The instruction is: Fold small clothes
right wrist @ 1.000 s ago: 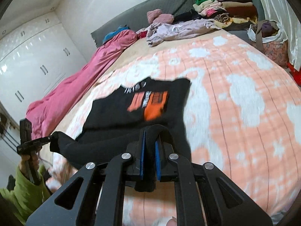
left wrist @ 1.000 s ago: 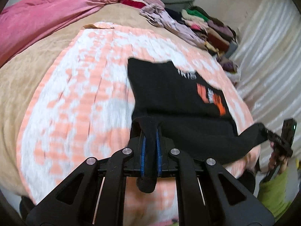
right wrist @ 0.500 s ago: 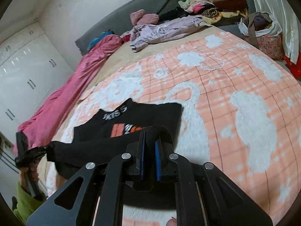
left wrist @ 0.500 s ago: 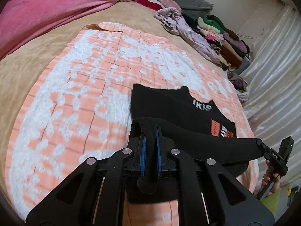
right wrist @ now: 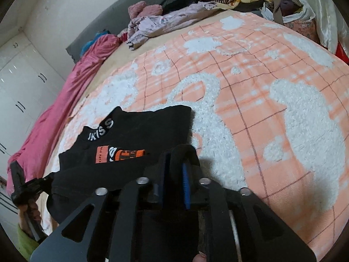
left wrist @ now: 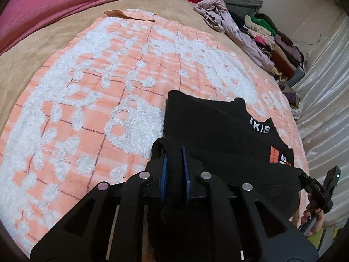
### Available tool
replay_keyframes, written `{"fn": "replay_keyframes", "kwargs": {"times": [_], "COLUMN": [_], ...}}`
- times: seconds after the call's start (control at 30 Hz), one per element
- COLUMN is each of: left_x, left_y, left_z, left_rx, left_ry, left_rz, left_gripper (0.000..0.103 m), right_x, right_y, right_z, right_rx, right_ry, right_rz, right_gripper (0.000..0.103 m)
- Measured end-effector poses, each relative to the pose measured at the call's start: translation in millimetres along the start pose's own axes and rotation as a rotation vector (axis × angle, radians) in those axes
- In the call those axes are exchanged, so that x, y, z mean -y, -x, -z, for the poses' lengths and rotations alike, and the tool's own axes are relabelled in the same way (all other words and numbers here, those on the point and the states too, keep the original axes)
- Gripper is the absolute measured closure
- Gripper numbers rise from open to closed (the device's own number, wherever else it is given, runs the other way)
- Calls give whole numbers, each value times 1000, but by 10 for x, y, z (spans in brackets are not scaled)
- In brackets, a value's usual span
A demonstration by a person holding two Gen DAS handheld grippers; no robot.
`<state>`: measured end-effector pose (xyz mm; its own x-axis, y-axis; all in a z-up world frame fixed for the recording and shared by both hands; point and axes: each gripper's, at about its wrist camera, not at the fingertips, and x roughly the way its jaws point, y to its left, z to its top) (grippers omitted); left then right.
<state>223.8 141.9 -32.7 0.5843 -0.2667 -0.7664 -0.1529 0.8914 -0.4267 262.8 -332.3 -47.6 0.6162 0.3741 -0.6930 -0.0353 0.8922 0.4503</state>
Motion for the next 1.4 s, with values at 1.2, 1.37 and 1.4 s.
{"fn": "replay_keyframes", "kwargs": {"times": [1.2, 1.37, 1.4], "left_x": [1224, 1257, 1270], "left_y": [-149, -209, -213], "left_z": [1020, 845, 815], "left_rx": [19, 36, 41], "left_ry": [-564, -546, -547], "left_rz": [-127, -114, -115], "left_gripper": [63, 63, 63], "right_x": [-1329, -1312, -1317], "right_y": [-143, -161, -173], "right_z": [926, 813, 773], "right_rx": [-97, -79, -75], "right_ry": [610, 617, 624], "right_rz": [20, 44, 58], "right_gripper": [53, 53, 53]}}
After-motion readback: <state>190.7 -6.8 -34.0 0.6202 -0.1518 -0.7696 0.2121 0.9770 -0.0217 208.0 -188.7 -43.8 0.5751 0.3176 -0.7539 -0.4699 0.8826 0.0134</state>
